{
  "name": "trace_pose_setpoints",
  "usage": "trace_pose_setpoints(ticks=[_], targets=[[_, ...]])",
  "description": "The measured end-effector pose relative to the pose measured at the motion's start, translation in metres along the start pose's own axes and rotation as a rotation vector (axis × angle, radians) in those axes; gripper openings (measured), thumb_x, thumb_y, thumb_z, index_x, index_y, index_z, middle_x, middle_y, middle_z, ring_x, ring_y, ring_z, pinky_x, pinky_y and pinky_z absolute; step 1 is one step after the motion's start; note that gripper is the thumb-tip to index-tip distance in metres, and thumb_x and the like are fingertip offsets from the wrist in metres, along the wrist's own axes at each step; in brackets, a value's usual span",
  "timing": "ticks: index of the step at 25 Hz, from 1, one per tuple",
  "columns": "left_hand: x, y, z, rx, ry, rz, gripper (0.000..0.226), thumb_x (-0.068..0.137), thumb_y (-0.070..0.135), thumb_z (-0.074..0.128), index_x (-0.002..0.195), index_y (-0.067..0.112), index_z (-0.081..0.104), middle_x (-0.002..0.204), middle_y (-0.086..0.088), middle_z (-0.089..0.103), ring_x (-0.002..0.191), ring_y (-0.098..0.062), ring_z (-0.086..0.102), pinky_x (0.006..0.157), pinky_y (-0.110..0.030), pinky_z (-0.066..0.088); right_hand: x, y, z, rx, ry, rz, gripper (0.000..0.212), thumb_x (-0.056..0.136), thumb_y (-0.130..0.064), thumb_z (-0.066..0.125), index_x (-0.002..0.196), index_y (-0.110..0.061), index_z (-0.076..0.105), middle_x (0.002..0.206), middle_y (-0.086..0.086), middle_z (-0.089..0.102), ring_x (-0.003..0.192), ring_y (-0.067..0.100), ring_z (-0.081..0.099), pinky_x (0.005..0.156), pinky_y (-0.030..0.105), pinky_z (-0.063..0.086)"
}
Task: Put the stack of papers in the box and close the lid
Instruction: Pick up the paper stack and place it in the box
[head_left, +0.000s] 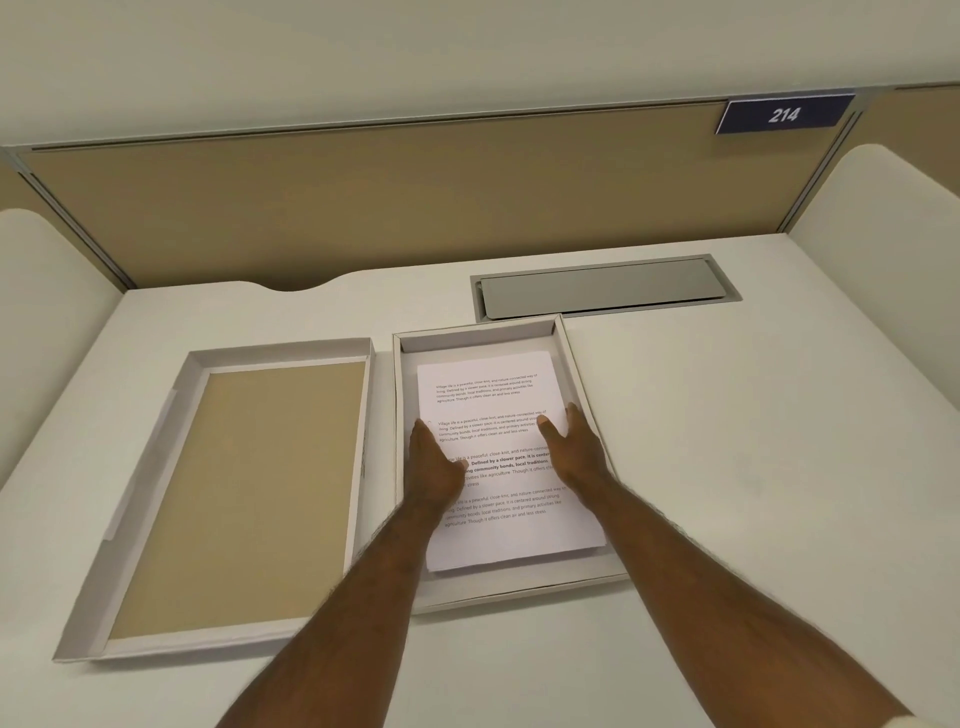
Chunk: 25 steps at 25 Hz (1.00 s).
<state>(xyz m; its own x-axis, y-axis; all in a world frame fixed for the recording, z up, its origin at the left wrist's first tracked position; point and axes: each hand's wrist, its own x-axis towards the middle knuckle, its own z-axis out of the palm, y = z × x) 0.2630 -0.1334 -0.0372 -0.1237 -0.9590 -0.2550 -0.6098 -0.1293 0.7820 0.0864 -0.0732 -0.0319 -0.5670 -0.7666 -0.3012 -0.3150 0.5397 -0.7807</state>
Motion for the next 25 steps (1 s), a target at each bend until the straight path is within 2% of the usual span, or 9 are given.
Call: trace_pose_setpoints(ticks=[5,7,10,14,17,19,22,25], targets=[[-0.002,0.001,0.000,0.033,0.024,0.009,0.063,0.077,0.002,0.073,0.130,0.007,0.039,0.131,-0.011,0.050,0.123,-0.027,0.051,0.098,-0.034,0.047,-0.006,-0.002,-0.001,-0.051,-0.032,-0.074,0.074,0.096,-0.038,0.050,0.152,-0.005,0.015,0.159,0.011,0.025,0.146,0.025,0.025,0.117,0.032,0.020],[-0.005,0.000,0.001,0.043,0.039,0.012,0.062,0.079,0.004,0.072,0.131,0.006,0.038,0.133,-0.011,0.048,0.125,-0.026,0.050,0.101,-0.035,0.046,-0.007,-0.002,-0.002,-0.075,-0.037,-0.111,0.075,0.095,-0.036,0.053,0.151,-0.003,0.015,0.158,0.012,0.026,0.146,0.026,0.025,0.116,0.032,0.020],[-0.007,0.001,0.002,0.030,0.022,0.003,0.066,0.083,0.008,0.070,0.139,0.005,0.035,0.141,-0.012,0.048,0.131,-0.029,0.049,0.108,-0.041,0.045,-0.004,-0.004,-0.006,-0.038,-0.060,-0.070,0.080,0.094,-0.038,0.055,0.152,-0.003,0.013,0.159,0.012,0.023,0.147,0.026,0.024,0.117,0.032,0.020],[-0.002,0.004,-0.004,-0.042,-0.055,-0.072,0.085,0.088,0.012,0.068,0.154,0.004,0.015,0.157,-0.013,0.033,0.145,-0.030,0.034,0.118,-0.045,0.033,-0.002,-0.004,-0.008,-0.018,-0.065,-0.045,0.082,0.093,-0.040,0.056,0.153,-0.003,0.012,0.160,0.012,0.022,0.147,0.026,0.023,0.118,0.033,0.020],[-0.001,0.004,-0.004,-0.083,-0.053,-0.076,0.080,0.087,0.011,0.068,0.151,0.004,0.022,0.153,-0.012,0.039,0.140,-0.029,0.041,0.115,-0.045,0.037,0.000,-0.004,-0.009,-0.018,-0.096,-0.034,0.083,0.093,-0.042,0.055,0.153,-0.004,0.013,0.160,0.011,0.023,0.147,0.026,0.025,0.118,0.035,0.022],[-0.003,0.004,-0.005,-0.080,-0.058,-0.071,0.080,0.087,0.011,0.069,0.151,0.004,0.021,0.153,-0.012,0.038,0.141,-0.029,0.039,0.116,-0.043,0.036,0.000,-0.005,-0.011,-0.050,-0.102,-0.047,0.082,0.092,-0.042,0.056,0.152,-0.004,0.014,0.159,0.011,0.026,0.145,0.027,0.027,0.117,0.035,0.024],[0.001,0.010,-0.008,0.033,-0.070,0.001,0.094,0.087,0.016,0.069,0.155,0.002,0.006,0.164,-0.014,0.014,0.152,-0.028,0.013,0.124,-0.040,0.016,-0.005,-0.009,-0.013,-0.163,-0.082,-0.236,0.081,0.091,-0.037,0.059,0.150,-0.001,0.017,0.157,0.014,0.026,0.146,0.029,0.025,0.117,0.032,0.024],[0.023,0.026,-0.014,0.183,-0.101,0.132,0.091,0.090,0.023,0.067,0.155,0.003,0.008,0.165,-0.017,0.007,0.153,-0.029,0.005,0.124,-0.037,0.009,-0.019,-0.016,-0.014,-0.410,-0.146,-0.416,0.106,0.081,-0.059,0.061,0.154,-0.010,0.001,0.164,0.008,-0.003,0.151,0.022,0.000,0.121,0.036,0.010]])
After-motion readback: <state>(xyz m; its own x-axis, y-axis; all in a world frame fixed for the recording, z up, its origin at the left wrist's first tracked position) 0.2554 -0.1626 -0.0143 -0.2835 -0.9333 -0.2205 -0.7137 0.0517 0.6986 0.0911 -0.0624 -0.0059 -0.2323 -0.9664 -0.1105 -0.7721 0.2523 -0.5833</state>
